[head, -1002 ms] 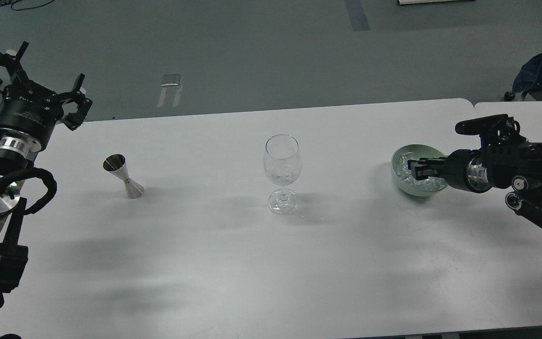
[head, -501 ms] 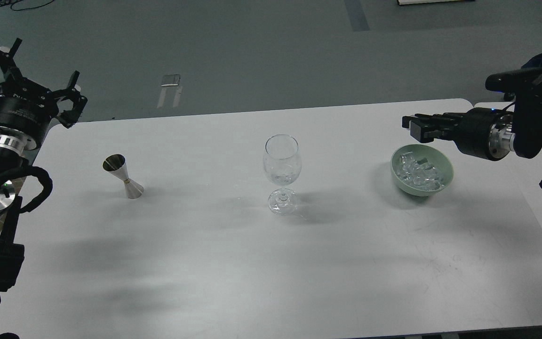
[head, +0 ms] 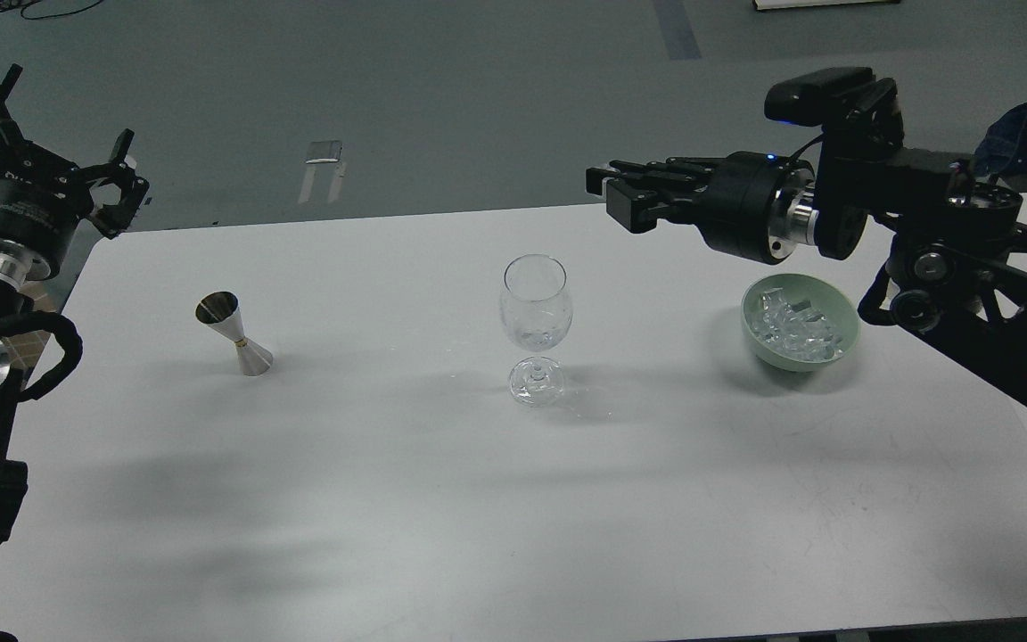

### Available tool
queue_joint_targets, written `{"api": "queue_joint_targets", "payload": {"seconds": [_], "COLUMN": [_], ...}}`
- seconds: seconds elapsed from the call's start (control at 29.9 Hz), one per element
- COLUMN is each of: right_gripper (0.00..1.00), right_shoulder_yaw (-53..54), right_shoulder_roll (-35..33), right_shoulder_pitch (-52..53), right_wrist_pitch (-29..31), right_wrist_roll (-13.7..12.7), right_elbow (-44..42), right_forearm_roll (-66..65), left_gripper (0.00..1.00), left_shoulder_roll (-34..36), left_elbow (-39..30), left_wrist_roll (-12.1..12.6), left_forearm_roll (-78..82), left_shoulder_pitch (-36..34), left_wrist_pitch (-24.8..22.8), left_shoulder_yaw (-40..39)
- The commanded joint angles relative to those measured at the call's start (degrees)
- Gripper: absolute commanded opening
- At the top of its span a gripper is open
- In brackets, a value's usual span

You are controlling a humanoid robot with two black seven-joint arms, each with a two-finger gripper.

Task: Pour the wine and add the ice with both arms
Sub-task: 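Lift the ice with the right gripper and move it over the glass, then open the right gripper above the wine glass to drop the ice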

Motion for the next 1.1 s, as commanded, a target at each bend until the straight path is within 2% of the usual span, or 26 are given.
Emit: {"api": "queue_joint_targets", "payload": {"seconds": [0.0, 0.2, 0.8, 0.9, 1.07], "right_gripper": [0.1, 0.1, 0.12, 0.18, 0.35], "right_shoulder_yaw": [-1.22, -3.42, -3.6, -3.6, -3.42], "right_shoulder_roll": [4.0, 6.82, 7.18, 7.18, 6.91], "right_shoulder_pitch": [0.0, -0.17, -1.23, -1.23, -1.23], "right_wrist_pitch": [0.04, 0.04, -0.05, -0.05, -0.05], "right_wrist_roll": [-1.86, -1.96, -1.87, -1.87, -1.78], "right_elbow": [-0.08, -2.18, -1.92, -1.75, -1.31], "right_forearm_roll": [-0.26, -3.25, -2.9, -2.81, -2.81], "left_gripper": [0.97, 0.97, 0.97, 0.97, 0.97], "left_shoulder_roll": [0.04, 1.18, 1.53, 1.45, 1.44], "left_elbow": [0.08, 0.08, 0.08, 0.08, 0.17], "left_wrist_roll": [-0.04, -0.04, -0.04, -0.04, -0.13], "left_forearm_roll": [-0.01, -0.09, -0.09, -0.09, -0.09], "left_shoulder_pitch": [0.02, 0.02, 0.11, 0.11, 0.11], "left_wrist_pitch": [0.0, -0.08, -0.08, -0.08, -0.08], "left_shoulder_yaw": [-0.08, -0.52, -0.61, -0.61, -0.52]}}
